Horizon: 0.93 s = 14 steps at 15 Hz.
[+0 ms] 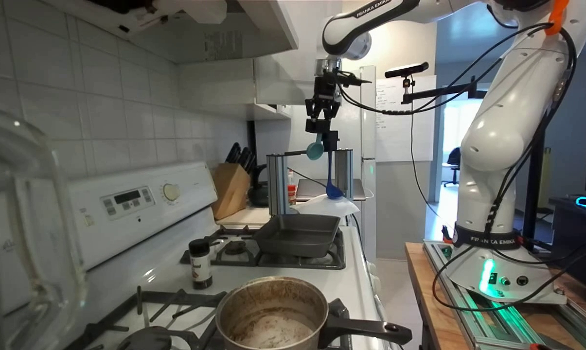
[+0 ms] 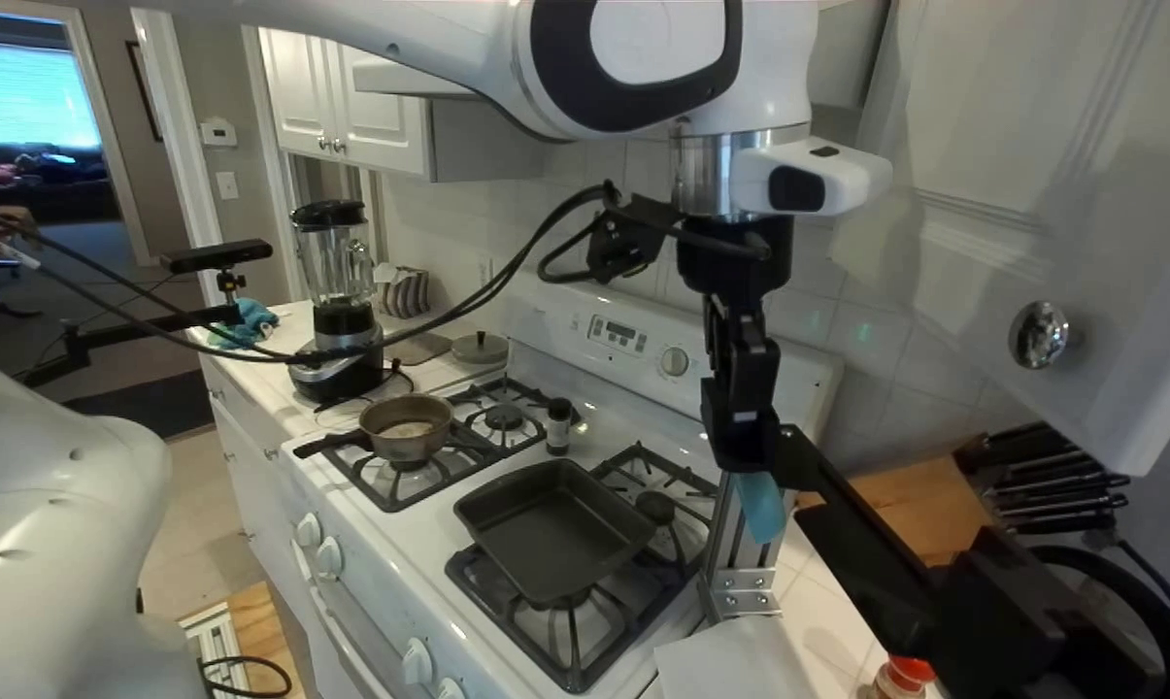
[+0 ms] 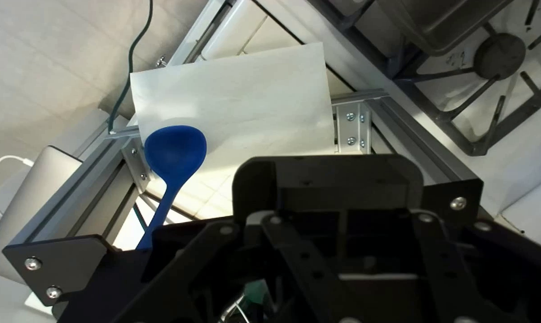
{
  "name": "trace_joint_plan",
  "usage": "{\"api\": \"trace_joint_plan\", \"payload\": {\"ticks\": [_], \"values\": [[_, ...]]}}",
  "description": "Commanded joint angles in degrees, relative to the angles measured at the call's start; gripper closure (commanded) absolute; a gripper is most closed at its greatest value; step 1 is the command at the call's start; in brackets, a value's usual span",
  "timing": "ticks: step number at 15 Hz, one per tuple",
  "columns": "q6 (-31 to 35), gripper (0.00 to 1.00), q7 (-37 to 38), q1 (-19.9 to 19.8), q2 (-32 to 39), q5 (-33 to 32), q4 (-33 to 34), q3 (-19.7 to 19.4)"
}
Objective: Pick the serving spoon from the rack and use it to open the cabinet door then place it back on the rack
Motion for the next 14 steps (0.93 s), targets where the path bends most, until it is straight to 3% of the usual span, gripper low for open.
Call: {"api": "trace_joint_plan", "payload": {"ticks": [1, 14], "values": [[2.7, 0.78, -3.8, 0.9, 1.9, -2.5, 0.2, -1.0], [9.9, 0.78, -10.0, 2.2, 5.2, -2.9, -2.2, -1.7]]}}
